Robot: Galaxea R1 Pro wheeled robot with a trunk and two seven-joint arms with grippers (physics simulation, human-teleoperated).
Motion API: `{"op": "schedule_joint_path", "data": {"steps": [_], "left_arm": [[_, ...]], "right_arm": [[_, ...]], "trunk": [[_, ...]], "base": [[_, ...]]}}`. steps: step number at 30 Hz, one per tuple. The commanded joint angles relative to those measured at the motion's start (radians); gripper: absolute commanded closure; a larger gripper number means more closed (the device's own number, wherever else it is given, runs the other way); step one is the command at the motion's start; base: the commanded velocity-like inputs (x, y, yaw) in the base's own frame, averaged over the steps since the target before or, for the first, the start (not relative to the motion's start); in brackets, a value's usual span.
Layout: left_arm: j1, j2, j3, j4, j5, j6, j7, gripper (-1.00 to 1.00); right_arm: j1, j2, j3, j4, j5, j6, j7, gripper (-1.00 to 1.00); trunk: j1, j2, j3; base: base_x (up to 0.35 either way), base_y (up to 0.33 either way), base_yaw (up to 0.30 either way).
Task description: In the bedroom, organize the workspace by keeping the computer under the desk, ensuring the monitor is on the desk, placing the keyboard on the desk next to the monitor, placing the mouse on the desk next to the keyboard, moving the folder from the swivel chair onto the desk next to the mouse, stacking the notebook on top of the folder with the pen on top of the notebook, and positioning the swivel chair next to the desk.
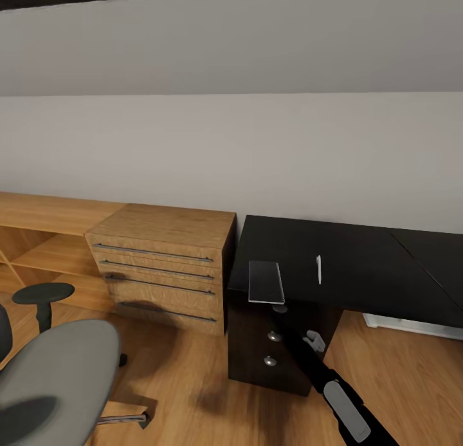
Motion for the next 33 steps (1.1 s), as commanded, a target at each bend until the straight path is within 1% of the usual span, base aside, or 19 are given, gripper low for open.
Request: {"op": "schedule_joint_path", "data": {"steps": [1, 22, 33], "left_arm": [[-0.001, 0.0, 0.002, 0.0, -0.011, -0.002, 0.01, -1.0], [-0.001, 0.0, 0.003, 0.0, -0.011, -0.004, 0.008, -1.0], [0.0, 0.0, 0.004, 0.0, -0.009, -0.005, 0.013, -1.0]], "right_arm": [[0.0, -0.002, 0.002, 0.001, -0.011, 0.004, 0.002, -1.0], [0.0, -0.005, 0.002, 0.007, -0.012, 0.002, 0.002, -1.0], [0.0, -0.002, 0.003, 0.008, -0.01, 0.001, -0.004, -1.0]], "trunk": [[0.0, 0.0, -0.001], [0.0, 0.0, -0.001], [-0.042, 0.077, 0.034]], "base": [[0.0, 0.0, 0.0], [0.0, 0.0, 0.0], [0.0, 0.0, 0.0]]}}
